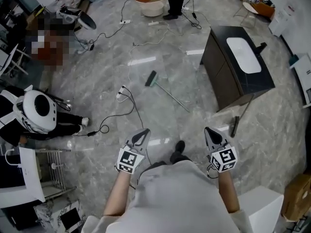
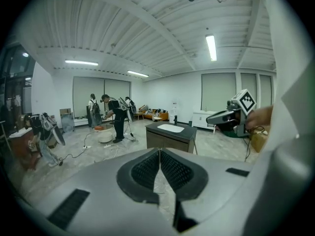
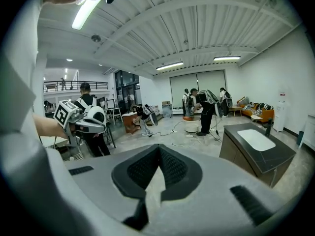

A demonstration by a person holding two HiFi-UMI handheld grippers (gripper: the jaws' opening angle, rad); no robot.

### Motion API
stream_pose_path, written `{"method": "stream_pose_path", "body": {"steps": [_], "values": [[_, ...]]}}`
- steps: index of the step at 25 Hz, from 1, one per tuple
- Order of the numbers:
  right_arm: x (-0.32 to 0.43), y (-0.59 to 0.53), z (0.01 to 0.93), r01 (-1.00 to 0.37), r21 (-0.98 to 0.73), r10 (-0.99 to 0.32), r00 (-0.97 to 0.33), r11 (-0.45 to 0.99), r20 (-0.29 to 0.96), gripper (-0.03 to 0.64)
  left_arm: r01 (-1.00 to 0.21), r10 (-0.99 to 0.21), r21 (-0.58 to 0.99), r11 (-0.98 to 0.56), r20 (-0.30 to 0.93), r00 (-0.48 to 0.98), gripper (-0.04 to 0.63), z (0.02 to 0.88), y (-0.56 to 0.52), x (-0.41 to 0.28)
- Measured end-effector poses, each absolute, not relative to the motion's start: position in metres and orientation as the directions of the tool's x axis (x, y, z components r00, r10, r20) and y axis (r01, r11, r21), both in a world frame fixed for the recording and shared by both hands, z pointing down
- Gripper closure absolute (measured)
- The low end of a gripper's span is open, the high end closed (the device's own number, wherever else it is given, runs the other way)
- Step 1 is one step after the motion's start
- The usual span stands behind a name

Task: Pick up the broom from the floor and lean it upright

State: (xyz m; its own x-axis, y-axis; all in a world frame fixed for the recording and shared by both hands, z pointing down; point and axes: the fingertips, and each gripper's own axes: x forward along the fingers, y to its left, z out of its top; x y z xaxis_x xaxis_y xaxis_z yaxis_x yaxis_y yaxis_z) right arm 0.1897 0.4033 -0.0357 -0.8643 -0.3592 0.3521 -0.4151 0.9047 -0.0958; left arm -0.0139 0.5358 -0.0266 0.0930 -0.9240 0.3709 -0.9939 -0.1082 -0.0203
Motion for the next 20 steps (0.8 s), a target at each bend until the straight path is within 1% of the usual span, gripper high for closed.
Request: {"method": "stream_pose_path", "body": {"steps": [3, 6, 13, 20], "values": [[0.188, 0.371, -0.034, -0.400, -0.099, -0.346, -0.873, 0.911, 0.344, 0.617, -0.994, -0.917, -0.019, -0.104, 0.388, 0.088, 0.584, -0.021, 0.506, -0.011], [0.187, 0.345, -0.029, -0.387, -0.098, -0.334, -0.879, 0.917, 0.340, 0.617, -0.994, -0.921, -0.039, -0.101, 0.381, 0.079, 0.584, -0.020, 0.478, -0.009], [0.181, 0.304, -0.016, -0.356, -0.125, -0.296, -0.890, 0.926, 0.346, 0.617, -0.993, -0.918, -0.052, -0.110, 0.387, 0.081, 0.584, -0.018, 0.426, -0.004], [0.179, 0.270, -0.004, -0.374, -0.151, -0.299, -0.881, 0.915, 0.367, 0.617, -0.989, -0.903, -0.044, -0.142, 0.415, 0.111, 0.584, -0.009, 0.382, -0.011]]}}
